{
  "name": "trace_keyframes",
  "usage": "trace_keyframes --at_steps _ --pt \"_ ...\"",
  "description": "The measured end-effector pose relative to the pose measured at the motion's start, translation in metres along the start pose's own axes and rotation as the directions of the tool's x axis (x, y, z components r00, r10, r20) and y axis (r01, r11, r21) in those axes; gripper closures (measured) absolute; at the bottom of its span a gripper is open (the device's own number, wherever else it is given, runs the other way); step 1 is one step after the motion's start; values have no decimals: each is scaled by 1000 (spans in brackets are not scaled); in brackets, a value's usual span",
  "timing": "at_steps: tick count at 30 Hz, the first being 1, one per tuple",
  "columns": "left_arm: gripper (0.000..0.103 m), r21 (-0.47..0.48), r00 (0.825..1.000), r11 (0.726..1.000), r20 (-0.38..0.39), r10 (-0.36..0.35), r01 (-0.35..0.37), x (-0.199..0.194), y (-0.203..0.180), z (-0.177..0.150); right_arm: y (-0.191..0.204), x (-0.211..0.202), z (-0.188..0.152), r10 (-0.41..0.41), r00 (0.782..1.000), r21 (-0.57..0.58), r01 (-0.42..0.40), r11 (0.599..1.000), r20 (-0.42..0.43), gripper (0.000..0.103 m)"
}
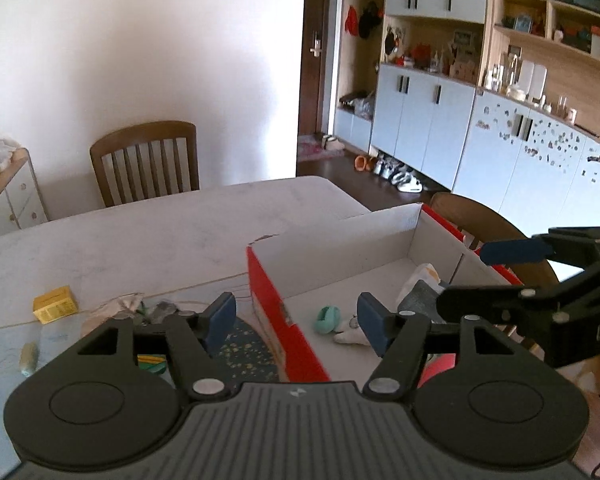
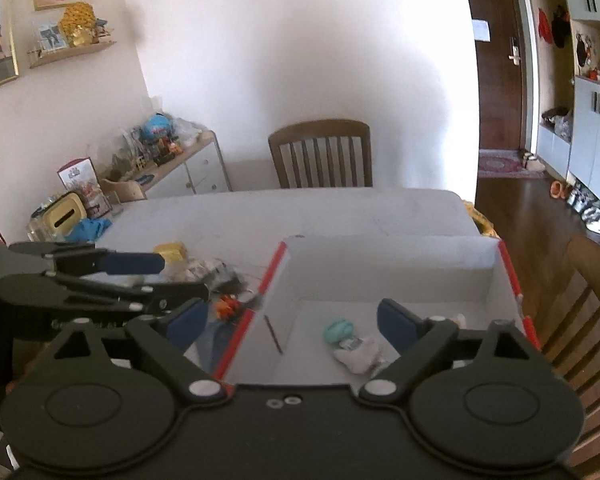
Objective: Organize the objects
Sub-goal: 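Withdraw both tools from the shoebox back over the table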
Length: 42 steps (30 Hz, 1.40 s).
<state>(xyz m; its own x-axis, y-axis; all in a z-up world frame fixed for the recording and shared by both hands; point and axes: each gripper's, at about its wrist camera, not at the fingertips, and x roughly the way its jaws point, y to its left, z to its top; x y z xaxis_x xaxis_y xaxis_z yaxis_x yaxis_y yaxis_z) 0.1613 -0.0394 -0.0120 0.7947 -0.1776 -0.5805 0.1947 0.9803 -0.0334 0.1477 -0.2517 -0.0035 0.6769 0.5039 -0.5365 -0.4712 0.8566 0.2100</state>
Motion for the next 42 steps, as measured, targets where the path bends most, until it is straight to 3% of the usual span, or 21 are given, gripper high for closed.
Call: trace_keyframes --at_steps 3,13,15,26,42 --pt "29 0 1000 1000 22 -7 7 -12 13 -8 15 2 -1 30 999 -11 -30 999 22 1" --pt "11 -67 999 997 25 -32 33 -39 81 -34 64 26 -1 46 999 11 -46 999 12 1" --pt "0 -88 999 996 32 -27 30 -43 95 -38 73 30 -1 42 999 11 -42 999 8 1" --pt "0 -123 1000 992 2 31 -31 -42 167 -62 125 71 -10 26 999 0 -26 1000 -43 1" --pt "0 -125 985 982 -120 128 -143 12 248 -99 173 144 -30 -6 983 -75 -8 997 -183 2"
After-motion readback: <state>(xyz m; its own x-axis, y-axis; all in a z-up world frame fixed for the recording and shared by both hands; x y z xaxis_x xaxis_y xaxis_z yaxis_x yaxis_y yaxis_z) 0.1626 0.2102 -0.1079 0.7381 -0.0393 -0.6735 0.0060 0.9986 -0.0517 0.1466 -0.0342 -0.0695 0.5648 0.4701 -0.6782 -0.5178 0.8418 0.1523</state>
